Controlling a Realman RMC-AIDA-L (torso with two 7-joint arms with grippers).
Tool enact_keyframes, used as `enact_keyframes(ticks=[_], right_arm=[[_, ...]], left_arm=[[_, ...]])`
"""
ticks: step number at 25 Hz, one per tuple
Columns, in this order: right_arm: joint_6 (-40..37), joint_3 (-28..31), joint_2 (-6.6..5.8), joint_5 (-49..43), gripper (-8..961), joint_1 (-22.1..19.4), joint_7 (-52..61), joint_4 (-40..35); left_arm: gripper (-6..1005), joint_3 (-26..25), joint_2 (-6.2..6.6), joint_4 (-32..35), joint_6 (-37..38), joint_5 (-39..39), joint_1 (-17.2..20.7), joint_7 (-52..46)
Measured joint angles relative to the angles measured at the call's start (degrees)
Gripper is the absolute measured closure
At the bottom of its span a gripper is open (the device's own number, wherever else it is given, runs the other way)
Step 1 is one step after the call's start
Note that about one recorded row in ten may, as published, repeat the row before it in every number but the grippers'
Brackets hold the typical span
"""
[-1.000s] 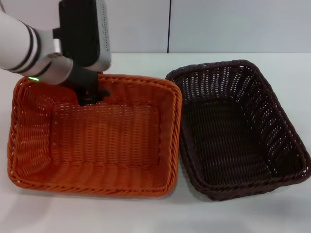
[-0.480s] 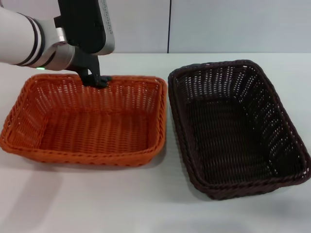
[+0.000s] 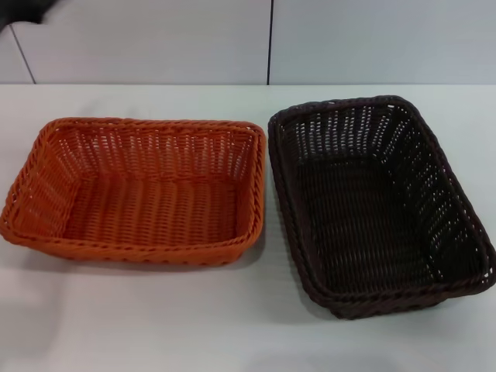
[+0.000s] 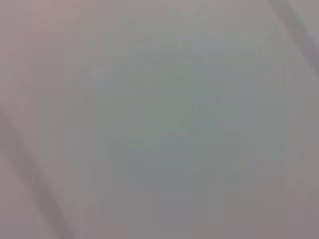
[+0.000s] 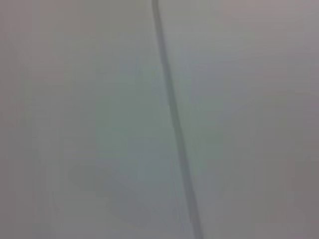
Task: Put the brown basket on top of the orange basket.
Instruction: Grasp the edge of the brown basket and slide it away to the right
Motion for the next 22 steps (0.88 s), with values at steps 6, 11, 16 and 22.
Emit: enact_keyframes(ticks=[6, 11, 16, 22], right_arm=[[-5.97, 0.5, -3.82, -6.5, 143, 4.33, 0.46, -8.84], [-29.16, 3.73, -9.09, -11.47, 143, 4.97, 0.48, -25.68], [-69.56, 15.88, -9.99, -16.43, 143, 3.55, -0.12, -46.48], [-122.02, 37.84, -0.65, -22.21, 143, 8.3, -7.73, -63.17]], left_arm=[[195, 5.48, -0.13, 20.12, 41.99, -3.55, 6.93, -10.59], [195, 7.58, -0.16, 33.92, 60.94, -11.35, 7.54, -12.27], [194, 7.77, -0.15, 41.5, 61.99, -16.89, 7.29, -13.65], [194, 7.88, -0.18, 47.21, 62.68, -18.51, 6.08, -18.26]])
